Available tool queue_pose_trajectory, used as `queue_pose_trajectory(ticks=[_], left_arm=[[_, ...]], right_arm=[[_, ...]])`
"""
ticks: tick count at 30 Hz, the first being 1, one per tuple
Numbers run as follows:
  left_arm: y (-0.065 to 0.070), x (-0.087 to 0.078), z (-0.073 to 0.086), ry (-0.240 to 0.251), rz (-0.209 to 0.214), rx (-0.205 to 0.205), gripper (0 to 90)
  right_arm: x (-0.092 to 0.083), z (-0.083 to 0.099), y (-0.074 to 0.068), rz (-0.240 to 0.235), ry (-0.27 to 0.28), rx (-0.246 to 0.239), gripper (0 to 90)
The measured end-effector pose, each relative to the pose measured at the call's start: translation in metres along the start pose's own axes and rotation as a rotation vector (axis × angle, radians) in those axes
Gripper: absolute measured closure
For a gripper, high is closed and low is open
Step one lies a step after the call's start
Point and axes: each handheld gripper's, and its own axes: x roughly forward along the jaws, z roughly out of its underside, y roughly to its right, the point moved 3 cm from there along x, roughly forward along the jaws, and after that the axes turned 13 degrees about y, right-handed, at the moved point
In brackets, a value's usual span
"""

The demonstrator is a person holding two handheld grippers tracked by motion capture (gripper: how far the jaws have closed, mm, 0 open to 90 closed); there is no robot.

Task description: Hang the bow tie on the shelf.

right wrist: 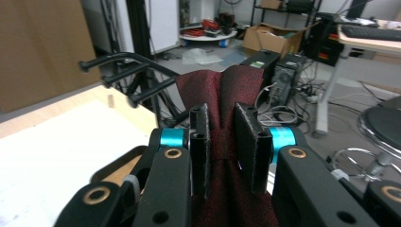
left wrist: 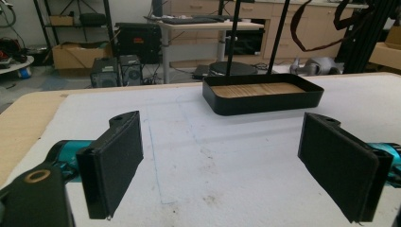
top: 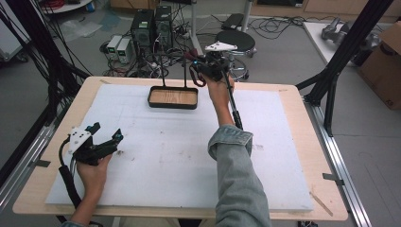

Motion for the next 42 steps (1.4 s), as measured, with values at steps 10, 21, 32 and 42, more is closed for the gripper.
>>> queue_pose_trajectory(ticks=[10,21,32,42], left_arm=[[0.0,0.0,0.0,0.002,0.002,-0.002,15.0],[0.001,0.0,0.0,-0.003,0.007,0.002,15.0],[0.001,0.0,0.0,-0.004,0.008,0.002,15.0],[0.002,0.001,0.0,-0.002,0.006,0.001,15.0]], right_arm=[[-0.003,0.009,0.014,0.03,-0.028,0.033,76.1],[-0.008,0.017,0.023,0.043,-0.032,0.082,74.8],[-0.011,0.018,0.024,0.05,-0.032,0.073,69.9],[-0.029,0.002,0.023,0.049,0.013,0.069,61.2]])
